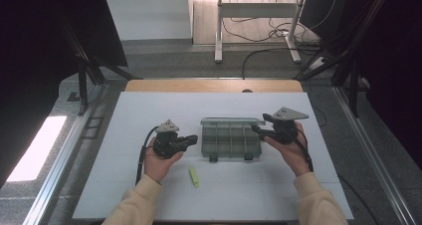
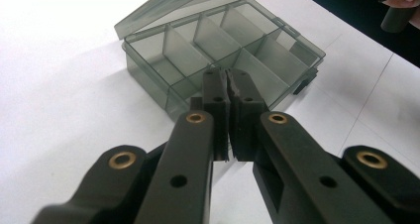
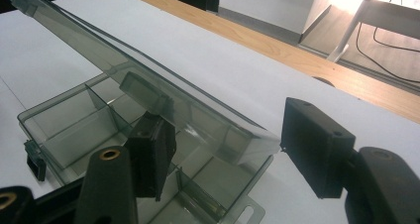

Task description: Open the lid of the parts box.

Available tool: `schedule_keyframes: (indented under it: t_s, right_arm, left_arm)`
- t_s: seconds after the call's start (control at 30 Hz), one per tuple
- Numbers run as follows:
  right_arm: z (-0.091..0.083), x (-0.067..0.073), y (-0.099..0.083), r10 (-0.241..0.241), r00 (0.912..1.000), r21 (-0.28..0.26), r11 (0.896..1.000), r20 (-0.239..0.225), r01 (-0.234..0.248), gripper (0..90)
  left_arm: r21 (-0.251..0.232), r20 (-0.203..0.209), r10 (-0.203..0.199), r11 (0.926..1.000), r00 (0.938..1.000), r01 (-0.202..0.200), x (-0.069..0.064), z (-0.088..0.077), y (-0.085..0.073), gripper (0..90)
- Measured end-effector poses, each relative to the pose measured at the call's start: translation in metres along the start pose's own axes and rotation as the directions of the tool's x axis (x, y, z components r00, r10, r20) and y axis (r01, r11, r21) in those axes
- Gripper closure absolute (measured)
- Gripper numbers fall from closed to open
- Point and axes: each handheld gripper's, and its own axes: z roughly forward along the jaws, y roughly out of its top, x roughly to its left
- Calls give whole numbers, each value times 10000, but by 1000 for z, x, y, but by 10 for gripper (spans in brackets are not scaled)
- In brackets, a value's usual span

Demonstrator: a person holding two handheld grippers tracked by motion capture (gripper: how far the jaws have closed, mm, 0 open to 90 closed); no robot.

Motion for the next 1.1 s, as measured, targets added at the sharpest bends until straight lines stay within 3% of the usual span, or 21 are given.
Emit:
schedule_keyframes:
  t_s: [0.7, 1.1]
  right_arm:
    - [7, -7, 8, 260, 9992, -124, 9996, -317, -264, 418]
    - [15, -16, 10, 621, 9952, -166, 9978, -757, -635, 435]
  left_arm:
    - [286, 59, -159, 9995, 9999, 157, 4, 0, -6, 872]
    - [581, -141, 182, 9982, 9997, -174, 6, 1, -10, 825]
